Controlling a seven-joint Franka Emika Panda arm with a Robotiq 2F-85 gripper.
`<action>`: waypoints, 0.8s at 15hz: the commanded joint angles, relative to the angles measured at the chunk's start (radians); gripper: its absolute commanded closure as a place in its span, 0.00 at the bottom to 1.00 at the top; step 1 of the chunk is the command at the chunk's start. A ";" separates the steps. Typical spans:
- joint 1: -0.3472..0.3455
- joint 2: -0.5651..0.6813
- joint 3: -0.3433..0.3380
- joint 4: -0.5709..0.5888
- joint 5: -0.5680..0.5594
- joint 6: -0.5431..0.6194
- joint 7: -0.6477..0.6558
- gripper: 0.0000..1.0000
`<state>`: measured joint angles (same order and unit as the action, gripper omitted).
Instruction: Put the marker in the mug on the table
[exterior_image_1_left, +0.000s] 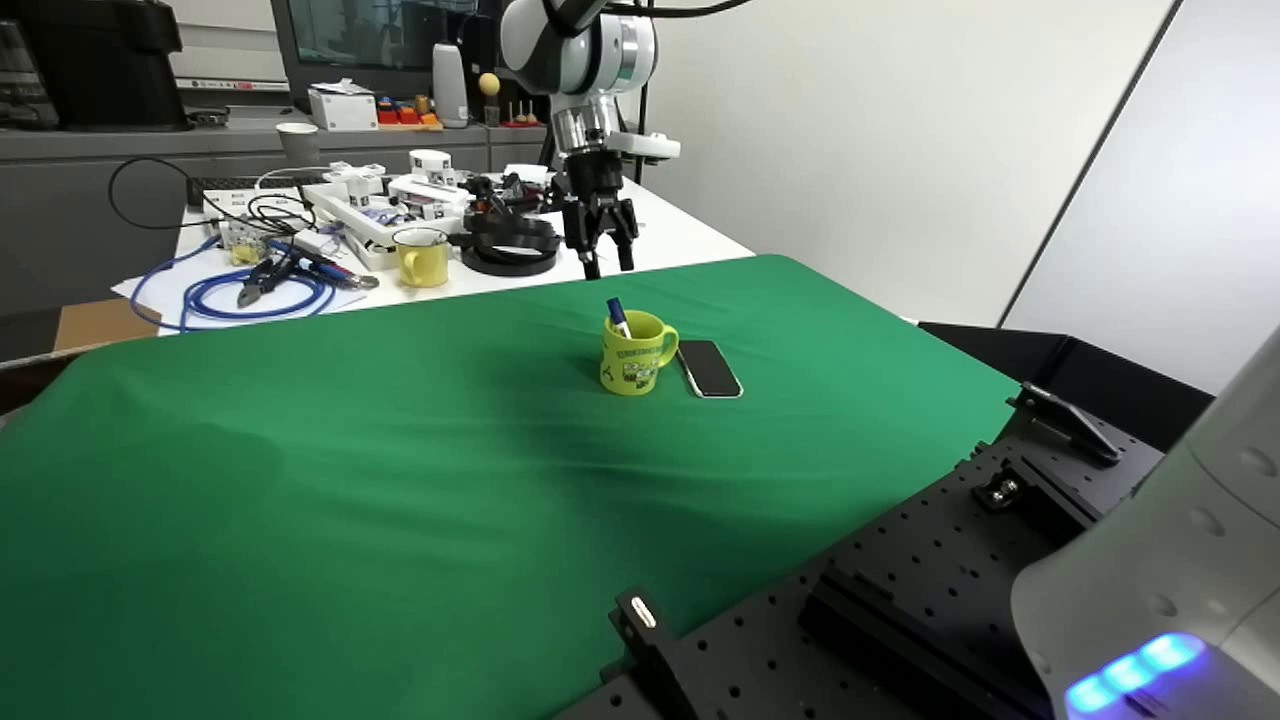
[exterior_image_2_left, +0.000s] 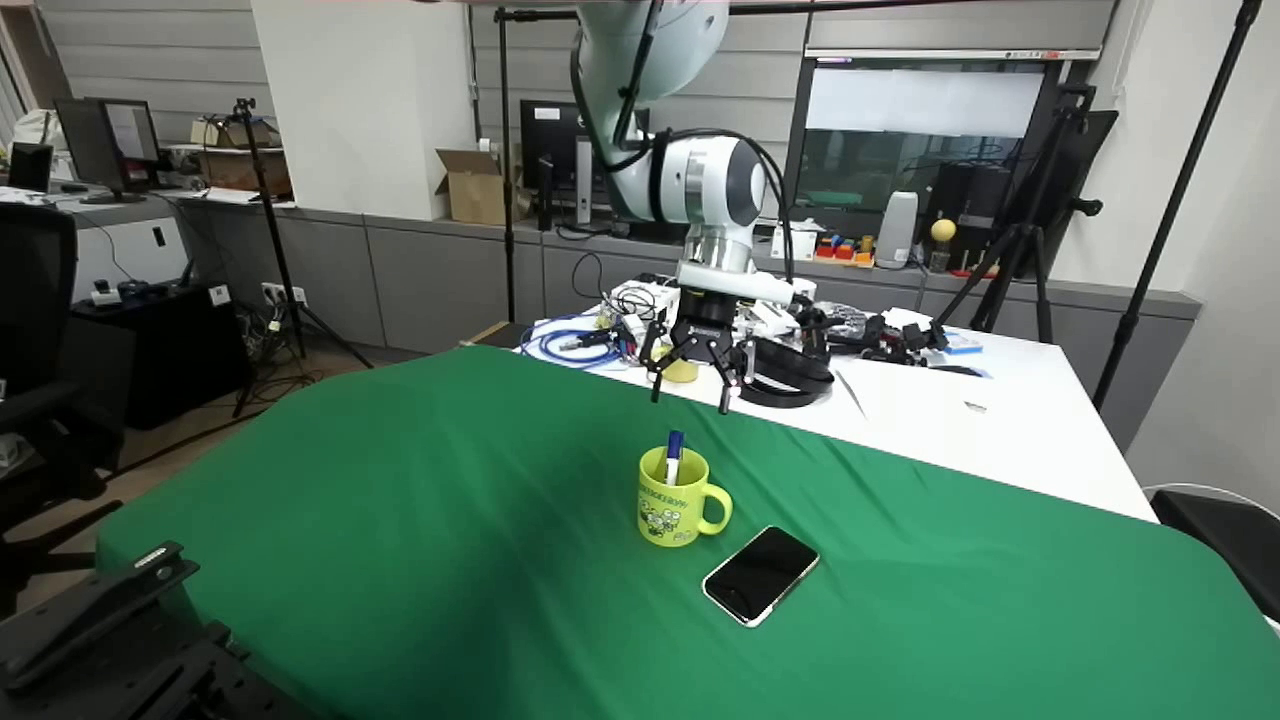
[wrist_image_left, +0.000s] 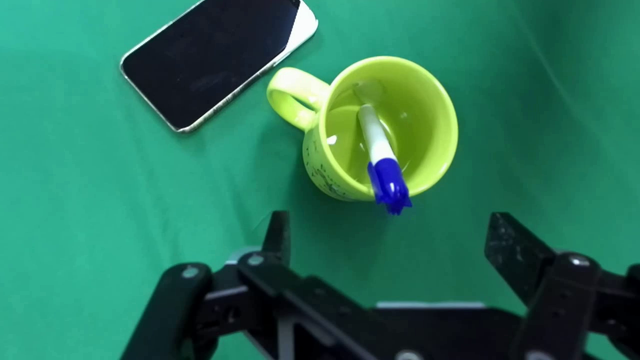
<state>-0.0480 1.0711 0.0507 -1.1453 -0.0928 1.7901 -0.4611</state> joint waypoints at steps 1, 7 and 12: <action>0.013 0.055 0.004 0.094 0.006 -0.041 0.052 0.00; 0.038 0.091 -0.004 0.148 0.008 -0.116 0.119 0.00; 0.054 0.125 -0.006 0.193 0.006 -0.197 0.162 0.00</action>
<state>-0.0074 1.1527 0.0538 -1.0329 -0.0930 1.6539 -0.3480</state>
